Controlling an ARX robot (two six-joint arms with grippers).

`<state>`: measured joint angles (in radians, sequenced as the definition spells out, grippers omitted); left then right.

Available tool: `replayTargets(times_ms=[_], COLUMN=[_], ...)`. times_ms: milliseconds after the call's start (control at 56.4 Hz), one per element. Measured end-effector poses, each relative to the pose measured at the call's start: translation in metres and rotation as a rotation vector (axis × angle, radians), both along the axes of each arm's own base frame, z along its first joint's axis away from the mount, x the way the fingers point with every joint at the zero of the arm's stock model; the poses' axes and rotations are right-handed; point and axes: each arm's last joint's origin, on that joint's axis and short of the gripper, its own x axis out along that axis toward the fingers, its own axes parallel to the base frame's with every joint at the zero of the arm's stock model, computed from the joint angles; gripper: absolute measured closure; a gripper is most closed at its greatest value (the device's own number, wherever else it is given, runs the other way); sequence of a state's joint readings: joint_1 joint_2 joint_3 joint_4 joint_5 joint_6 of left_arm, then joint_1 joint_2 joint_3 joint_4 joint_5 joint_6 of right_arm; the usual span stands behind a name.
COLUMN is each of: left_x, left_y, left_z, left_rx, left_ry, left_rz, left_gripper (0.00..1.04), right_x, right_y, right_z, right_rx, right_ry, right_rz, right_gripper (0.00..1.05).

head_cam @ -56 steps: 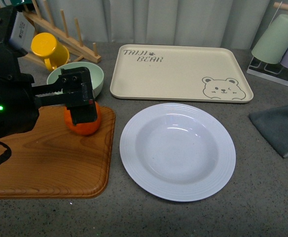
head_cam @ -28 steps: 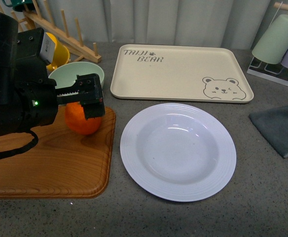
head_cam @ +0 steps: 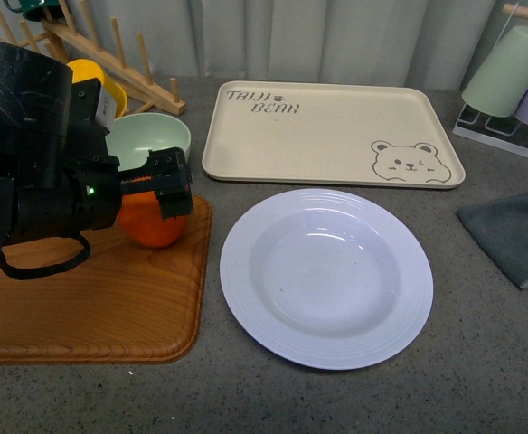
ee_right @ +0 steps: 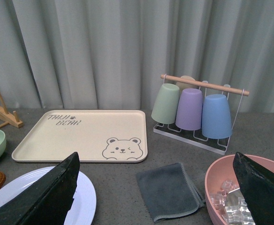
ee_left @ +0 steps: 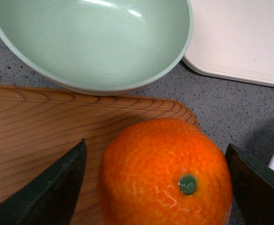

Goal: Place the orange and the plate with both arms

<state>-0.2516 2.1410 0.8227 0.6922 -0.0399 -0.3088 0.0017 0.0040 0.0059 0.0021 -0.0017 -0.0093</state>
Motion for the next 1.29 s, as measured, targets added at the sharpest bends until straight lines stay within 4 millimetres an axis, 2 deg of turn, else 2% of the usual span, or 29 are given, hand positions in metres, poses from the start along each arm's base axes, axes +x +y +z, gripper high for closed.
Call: replayTargets(times_ms=[89,177,372,514,656,780,1045,1134,1293], left_x=[0.001,0.0,-0.001,-0.004,-0.01,-0.016,-0.033,-0.037,-0.04], left_y=[-0.001,-0.001,-0.008,-0.023,-0.047,-0.072,-0.116,-0.125,-0.13], left_z=[0.0,0.0,0.004,0.021,0.046,0.054,0.036,0.026,0.011], left_rx=[-0.006,-0.005,-0.019,-0.044,-0.08,-0.107,-0.124,-0.117,-0.124], left_ry=[0.001,0.003,-0.002,-0.035,-0.086,-0.101,-0.055,-0.035,-0.013], left_rz=[-0.009,-0.008,-0.028,-0.062,-0.121,-0.185,-0.271,-0.281,-0.318], left_gripper=[0.32,0.39,0.4,0.41,0.41,0.41,0.41,0.41,0.41], right_x=[0.0,0.0,0.0,0.0,0.0,0.0,0.0,0.0,0.0], right_y=[0.0,0.0,0.0,0.0,0.0,0.0,0.0,0.0,0.0], right_z=[0.0,0.0,0.0,0.0,0.0,0.0,0.0,0.0,0.0], right_rx=[0.0,0.0,0.0,0.0,0.0,0.0,0.0,0.0,0.0], right_ry=[0.0,0.0,0.0,0.0,0.0,0.0,0.0,0.0,0.0], right_rz=[0.0,0.0,0.0,0.0,0.0,0.0,0.0,0.0,0.0], right_gripper=[0.09,0.09,0.09,0.09,0.09,0.09,0.09,0.09,0.09])
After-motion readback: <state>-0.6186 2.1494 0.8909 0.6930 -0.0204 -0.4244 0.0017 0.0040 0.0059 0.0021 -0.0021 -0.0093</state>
